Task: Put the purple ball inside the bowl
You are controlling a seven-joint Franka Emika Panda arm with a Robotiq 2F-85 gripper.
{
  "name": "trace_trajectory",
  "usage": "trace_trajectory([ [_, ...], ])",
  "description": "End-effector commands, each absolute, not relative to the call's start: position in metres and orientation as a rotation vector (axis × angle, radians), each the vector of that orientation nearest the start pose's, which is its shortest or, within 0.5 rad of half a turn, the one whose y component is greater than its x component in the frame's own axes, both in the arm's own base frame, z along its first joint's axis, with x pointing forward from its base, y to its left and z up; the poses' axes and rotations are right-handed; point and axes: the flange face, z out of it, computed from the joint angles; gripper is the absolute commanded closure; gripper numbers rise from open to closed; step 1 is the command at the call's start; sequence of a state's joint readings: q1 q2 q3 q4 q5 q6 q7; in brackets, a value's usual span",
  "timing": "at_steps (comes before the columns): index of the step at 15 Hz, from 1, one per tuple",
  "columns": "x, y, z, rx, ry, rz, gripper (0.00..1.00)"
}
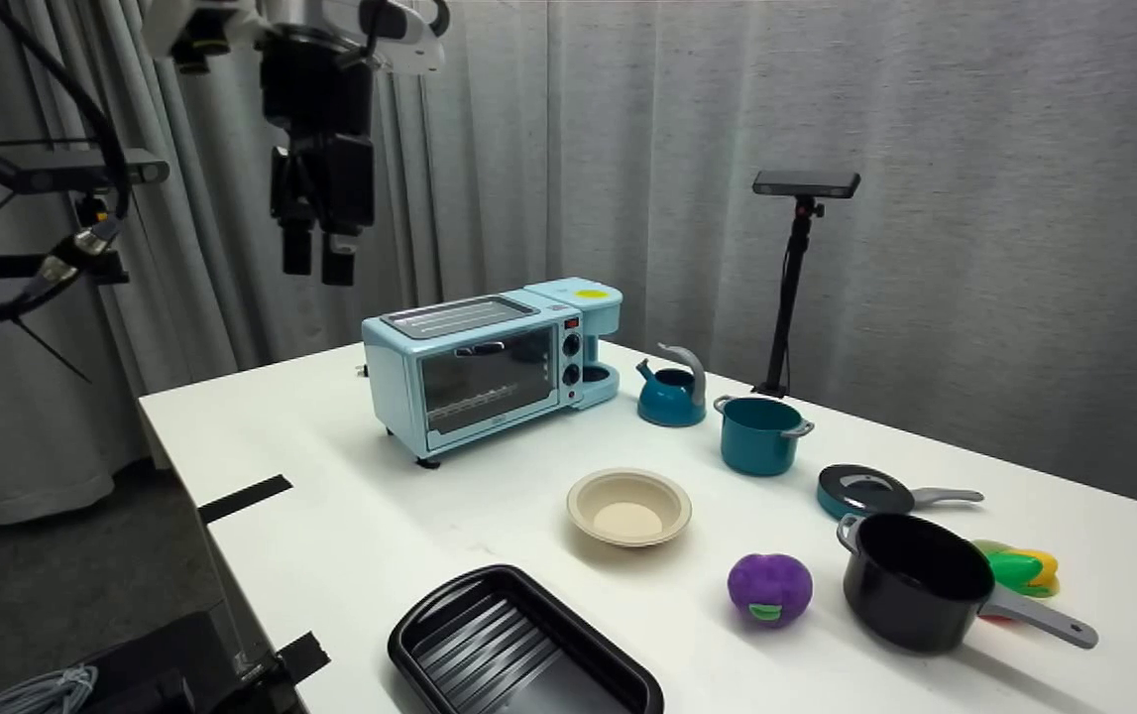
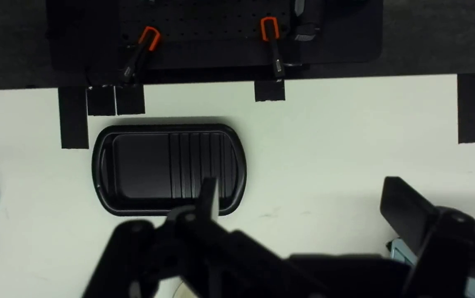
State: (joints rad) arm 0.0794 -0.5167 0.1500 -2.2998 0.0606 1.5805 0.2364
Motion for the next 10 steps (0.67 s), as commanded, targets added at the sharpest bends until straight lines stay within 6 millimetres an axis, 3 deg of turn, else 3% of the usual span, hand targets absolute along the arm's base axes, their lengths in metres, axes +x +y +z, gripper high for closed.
trace_trajectory([
  [1, 0.412, 0.055, 0.524, -3.153, 0.158, 0.29, 0.0],
  [6, 0.481, 0.011, 0.503, -3.105, 0.298, 0.214, 0.0],
  [10, 0.527, -0.005, 0.473, -3.089, 0.377, 0.16, 0.0],
])
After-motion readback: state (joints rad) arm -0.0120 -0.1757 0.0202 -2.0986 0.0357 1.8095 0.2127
